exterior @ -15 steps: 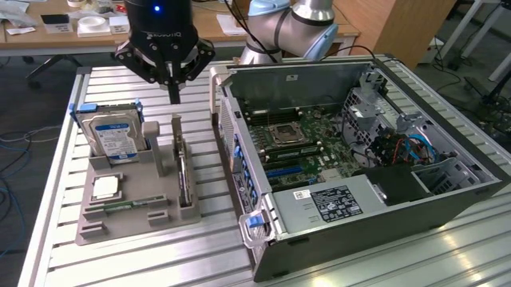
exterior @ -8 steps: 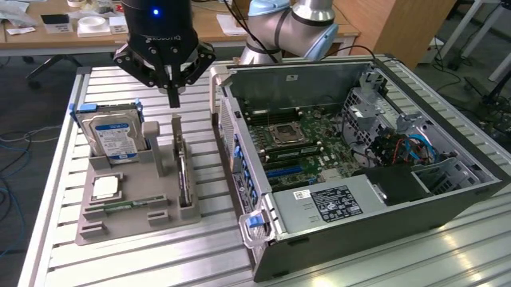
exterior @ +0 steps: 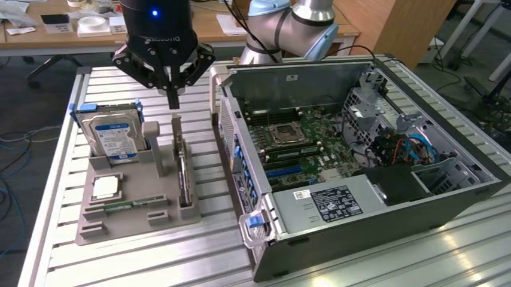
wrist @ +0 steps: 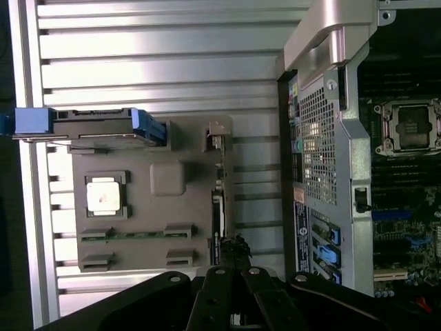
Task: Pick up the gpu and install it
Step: 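Reach for the gpu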
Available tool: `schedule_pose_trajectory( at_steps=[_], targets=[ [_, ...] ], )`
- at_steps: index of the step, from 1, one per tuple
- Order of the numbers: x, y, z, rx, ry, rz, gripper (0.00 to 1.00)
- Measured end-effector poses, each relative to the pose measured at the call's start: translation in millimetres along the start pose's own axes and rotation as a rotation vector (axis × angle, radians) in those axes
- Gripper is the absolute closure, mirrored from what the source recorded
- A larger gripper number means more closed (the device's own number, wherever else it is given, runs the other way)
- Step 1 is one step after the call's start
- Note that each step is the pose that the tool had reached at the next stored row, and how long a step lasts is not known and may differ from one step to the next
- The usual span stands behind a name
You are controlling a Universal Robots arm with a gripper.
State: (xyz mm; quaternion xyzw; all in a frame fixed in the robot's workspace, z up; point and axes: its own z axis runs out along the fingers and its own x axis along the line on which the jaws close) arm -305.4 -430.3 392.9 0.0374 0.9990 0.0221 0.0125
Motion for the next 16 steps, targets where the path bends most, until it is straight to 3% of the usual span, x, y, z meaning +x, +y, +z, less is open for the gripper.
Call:
schedule_pose_trajectory(
  at_steps=[16],
  targets=[
    [6.9, -7.2, -0.2, -0.0001, 0.0000, 0.000, 0.89]
  ],
)
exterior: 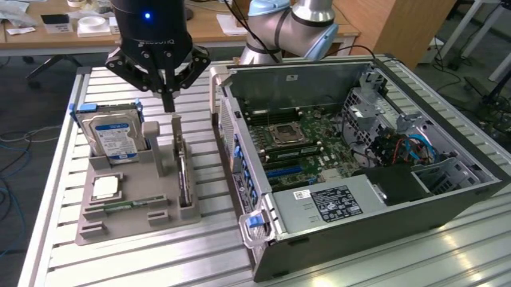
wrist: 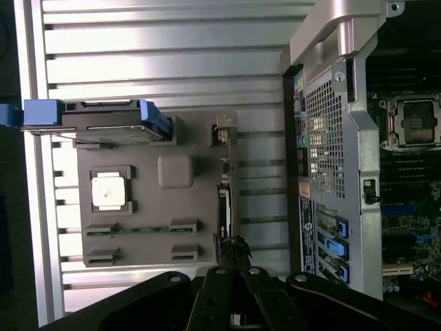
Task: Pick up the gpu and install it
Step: 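Reach for the gpu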
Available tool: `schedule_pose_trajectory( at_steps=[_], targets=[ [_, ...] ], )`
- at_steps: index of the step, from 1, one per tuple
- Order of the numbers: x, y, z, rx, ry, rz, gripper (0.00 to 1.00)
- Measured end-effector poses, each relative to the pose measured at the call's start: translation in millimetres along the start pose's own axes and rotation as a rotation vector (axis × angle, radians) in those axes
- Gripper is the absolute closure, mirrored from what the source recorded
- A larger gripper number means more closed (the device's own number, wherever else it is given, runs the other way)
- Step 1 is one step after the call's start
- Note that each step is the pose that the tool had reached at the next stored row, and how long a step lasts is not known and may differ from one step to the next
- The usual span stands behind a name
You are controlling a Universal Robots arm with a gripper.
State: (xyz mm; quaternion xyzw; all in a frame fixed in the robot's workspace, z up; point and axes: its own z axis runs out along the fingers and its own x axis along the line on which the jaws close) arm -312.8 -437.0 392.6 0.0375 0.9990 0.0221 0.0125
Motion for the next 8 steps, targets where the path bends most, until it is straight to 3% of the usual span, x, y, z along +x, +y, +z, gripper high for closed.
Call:
schedule_pose_trajectory(
  at_steps=[8],
  targets=[
    [3.2, -11.5, 0.7, 0.0000, 0.0000, 0.000, 0.89]
  ],
)
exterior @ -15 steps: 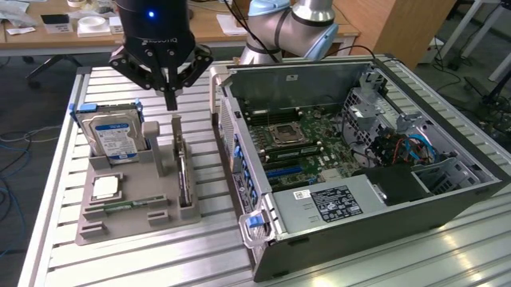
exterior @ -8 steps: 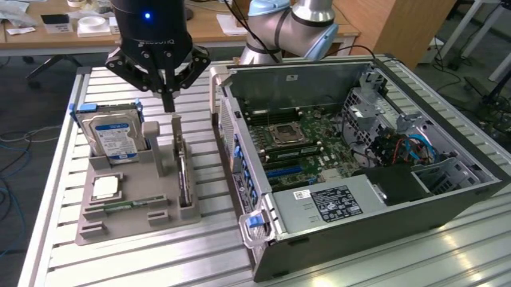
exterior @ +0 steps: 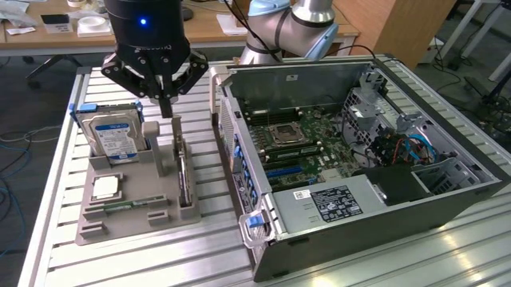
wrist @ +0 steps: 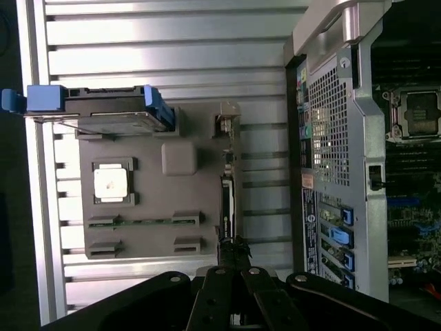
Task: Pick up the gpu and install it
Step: 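Reach for the gpu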
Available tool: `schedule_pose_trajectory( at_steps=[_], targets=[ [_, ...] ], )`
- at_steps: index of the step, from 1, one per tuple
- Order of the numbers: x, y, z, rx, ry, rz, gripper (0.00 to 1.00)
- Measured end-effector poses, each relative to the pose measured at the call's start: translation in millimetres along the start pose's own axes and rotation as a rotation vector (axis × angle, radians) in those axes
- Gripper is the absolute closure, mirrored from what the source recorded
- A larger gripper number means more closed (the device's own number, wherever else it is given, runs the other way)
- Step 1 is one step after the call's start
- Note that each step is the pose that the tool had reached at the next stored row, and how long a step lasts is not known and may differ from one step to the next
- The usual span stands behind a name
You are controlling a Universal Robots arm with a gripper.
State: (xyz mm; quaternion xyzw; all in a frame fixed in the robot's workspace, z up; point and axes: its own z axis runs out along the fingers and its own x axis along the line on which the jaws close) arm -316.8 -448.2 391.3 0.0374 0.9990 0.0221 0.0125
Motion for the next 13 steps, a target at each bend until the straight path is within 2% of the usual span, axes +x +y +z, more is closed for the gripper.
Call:
schedule_pose_trajectory(
  at_steps=[6, 13],
  targets=[
    [0.1, -10.2, 2.1, -0.0001, -0.0001, 0.000, 0.89],
    [0.3, -10.6, 2.1, 0.0002, 0.0001, 0.000, 0.89]
  ],
)
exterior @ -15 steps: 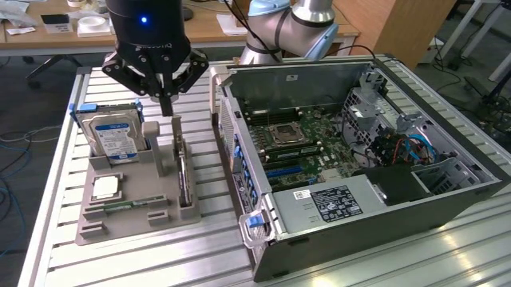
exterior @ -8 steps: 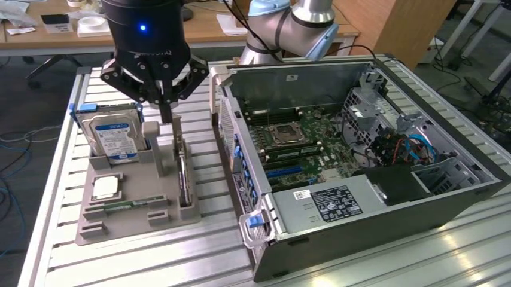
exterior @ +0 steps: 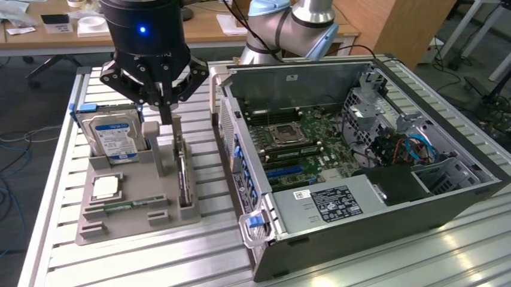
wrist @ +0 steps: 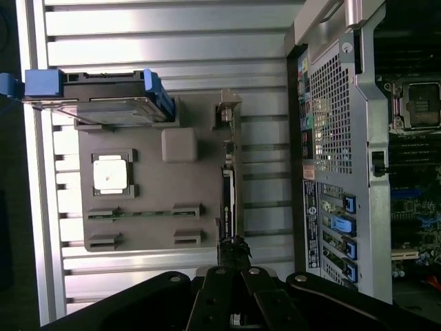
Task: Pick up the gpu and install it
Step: 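Reach for the gpu, then pick up the gpu and move the gpu toward the slot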
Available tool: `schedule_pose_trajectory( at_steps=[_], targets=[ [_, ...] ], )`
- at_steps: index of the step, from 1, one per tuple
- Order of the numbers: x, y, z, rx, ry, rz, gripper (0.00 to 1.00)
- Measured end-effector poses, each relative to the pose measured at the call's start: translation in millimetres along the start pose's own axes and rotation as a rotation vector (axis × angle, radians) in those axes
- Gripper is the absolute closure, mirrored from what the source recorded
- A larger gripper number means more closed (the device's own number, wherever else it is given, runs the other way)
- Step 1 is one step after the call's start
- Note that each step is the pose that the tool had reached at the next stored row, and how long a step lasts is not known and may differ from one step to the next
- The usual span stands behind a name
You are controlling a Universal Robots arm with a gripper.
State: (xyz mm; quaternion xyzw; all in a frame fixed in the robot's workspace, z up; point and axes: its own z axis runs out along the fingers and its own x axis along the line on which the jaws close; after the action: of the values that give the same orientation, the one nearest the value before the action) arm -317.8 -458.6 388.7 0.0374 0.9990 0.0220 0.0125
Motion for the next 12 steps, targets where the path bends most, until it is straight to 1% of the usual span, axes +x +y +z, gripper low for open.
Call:
schedule_pose_trajectory(
  at_steps=[12],
  targets=[
    [0.0, 0.0, 0.0, 0.0000, -0.0001, 0.000, 0.89]
  ],
)
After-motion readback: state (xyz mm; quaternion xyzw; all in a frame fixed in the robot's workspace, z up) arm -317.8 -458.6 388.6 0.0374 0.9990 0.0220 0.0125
